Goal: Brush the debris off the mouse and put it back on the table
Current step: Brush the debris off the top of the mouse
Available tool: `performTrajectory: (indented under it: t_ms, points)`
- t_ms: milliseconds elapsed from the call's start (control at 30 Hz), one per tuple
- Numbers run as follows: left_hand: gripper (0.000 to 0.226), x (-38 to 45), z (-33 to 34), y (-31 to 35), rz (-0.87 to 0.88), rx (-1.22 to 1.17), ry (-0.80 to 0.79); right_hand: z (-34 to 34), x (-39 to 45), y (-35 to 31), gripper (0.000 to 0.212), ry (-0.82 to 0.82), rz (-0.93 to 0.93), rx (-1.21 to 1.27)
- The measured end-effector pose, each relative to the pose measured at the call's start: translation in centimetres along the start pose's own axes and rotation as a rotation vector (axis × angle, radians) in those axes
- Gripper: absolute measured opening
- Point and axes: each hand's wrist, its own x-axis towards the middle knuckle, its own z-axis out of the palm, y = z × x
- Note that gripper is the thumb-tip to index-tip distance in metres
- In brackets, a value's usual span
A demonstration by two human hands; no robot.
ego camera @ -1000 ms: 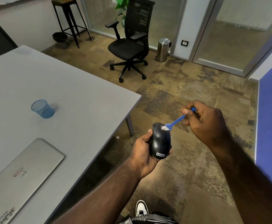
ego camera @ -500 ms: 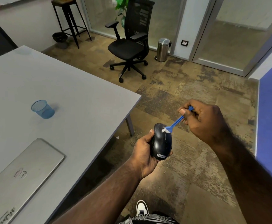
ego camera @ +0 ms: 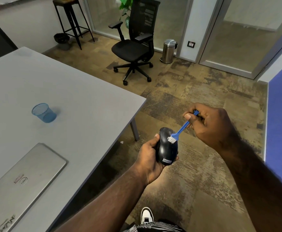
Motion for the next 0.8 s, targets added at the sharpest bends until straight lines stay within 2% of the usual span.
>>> performTrajectory:
  t_ms: [133,300,433,567,700,800]
  points:
    - [0.049,-0.04,-0.05,0.04,-0.005,-0.008,-0.014,0.21,0.13,0.21,0.010,0.072,0.027,-0.039]
    - [0.051,0.03,0.03,0.14,-0.001,0.004,-0.013,0.24,0.00,0.22,0.009,0.018,-0.016,0.017]
    - [0.048,0.03,0.01,0.14,-0.006,-0.002,-0.022,0.54,0.28,0.32,0.008,0.079,0.023,-0.032]
    - [0.050,0.14,-0.03,0.30,0.002,0.013,-0.017,0.53,0.19,0.21,0.009,0.022,-0.024,0.023]
    - [0.049,0.17,0.00,0.34,0.000,0.001,-0.034,0.85,0.42,0.50,0.009,0.093,0.037,-0.034]
    - [0.050,0.18,0.01,0.37,0.003,0.002,-0.043,0.65,0.34,0.51,0.009,0.056,-0.005,0.011]
